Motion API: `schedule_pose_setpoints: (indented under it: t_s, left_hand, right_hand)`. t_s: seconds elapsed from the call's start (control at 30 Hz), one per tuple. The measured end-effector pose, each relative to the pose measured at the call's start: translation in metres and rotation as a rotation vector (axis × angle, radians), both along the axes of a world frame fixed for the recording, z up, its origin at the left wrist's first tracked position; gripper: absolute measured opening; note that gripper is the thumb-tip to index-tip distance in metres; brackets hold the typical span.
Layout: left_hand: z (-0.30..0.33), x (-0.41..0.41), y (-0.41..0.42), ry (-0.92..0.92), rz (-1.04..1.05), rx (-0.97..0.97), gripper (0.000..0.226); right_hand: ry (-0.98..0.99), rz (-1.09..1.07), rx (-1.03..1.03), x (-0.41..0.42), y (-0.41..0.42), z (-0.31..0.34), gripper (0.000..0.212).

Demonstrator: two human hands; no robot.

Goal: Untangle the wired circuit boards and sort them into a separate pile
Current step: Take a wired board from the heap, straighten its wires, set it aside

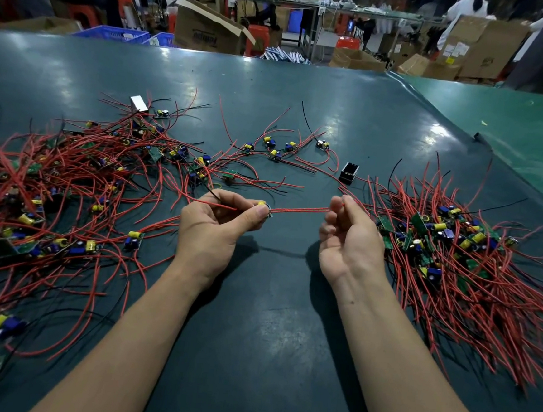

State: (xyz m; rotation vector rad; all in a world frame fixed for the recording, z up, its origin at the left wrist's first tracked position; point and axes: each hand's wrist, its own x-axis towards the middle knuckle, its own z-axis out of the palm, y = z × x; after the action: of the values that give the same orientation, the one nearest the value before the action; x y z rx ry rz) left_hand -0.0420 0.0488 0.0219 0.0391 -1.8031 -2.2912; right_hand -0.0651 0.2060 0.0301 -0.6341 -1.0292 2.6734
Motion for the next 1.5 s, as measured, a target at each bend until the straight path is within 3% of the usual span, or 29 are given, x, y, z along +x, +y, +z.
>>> schedule_pose_setpoints:
  t_s: [0.13, 0.37, 0.63, 0.77, 0.87, 0.97, 1.03, 1.13, 1.2, 1.33, 1.5]
  left_hand:
    - [0.0, 0.001, 0.0, -0.002, -0.041, -0.004, 0.017]
    - [-0.002, 0.001, -0.001, 0.016, 0.006, 0.001, 0.016]
    - [0.0, 0.001, -0.001, 0.007, -0.028, 0.089, 0.02]
    - [0.003, -0.001, -0.002, -0.068, -0.058, 0.289, 0.022]
    - [0.003, -0.004, -0.007, -0.12, -0.076, 0.429, 0.012]
    - [0.006, -0.003, -0.009, -0.135, -0.155, 0.413, 0.018]
    - [0.007, 0.0, -0.007, -0.151, -0.234, 0.318, 0.025]
    - [0.008, 0.003, -0.003, -0.202, -0.383, 0.188, 0.031]
    - [0.008, 0.006, -0.002, -0.226, -0.468, 0.133, 0.035]
    - [0.009, 0.007, -0.004, -0.226, -0.572, 0.064, 0.031]
    - [0.005, 0.006, 0.003, -0.196, -0.49, 0.023, 0.023]
  right_hand:
    - [-0.024, 0.065, -0.021, -0.003, 0.002, 0.001, 0.021]
    - [0.045, 0.026, -0.079, 0.0, 0.003, 0.002, 0.01]
    - [0.085, 0.104, -0.099, 0.003, 0.0, 0.004, 0.022]
    - [0.083, 0.158, -0.077, 0.004, 0.002, 0.006, 0.019]
    - [0.115, 0.274, -0.15, 0.005, 0.007, 0.009, 0.04]
    - [0.143, 0.317, -0.194, 0.004, 0.012, 0.007, 0.058]
    - [0.11, 0.36, -0.063, 0.004, 0.01, 0.005, 0.05]
    - [0.095, 0.532, 0.382, 0.008, 0.0, 0.001, 0.03]
    - [0.149, 0.659, 0.556, 0.013, -0.005, -0.002, 0.028]
    - [0.264, 0.797, 0.586, 0.017, -0.003, 0.001, 0.031]
    - [0.195, 0.618, 0.581, 0.014, -0.01, -0.001, 0.013]
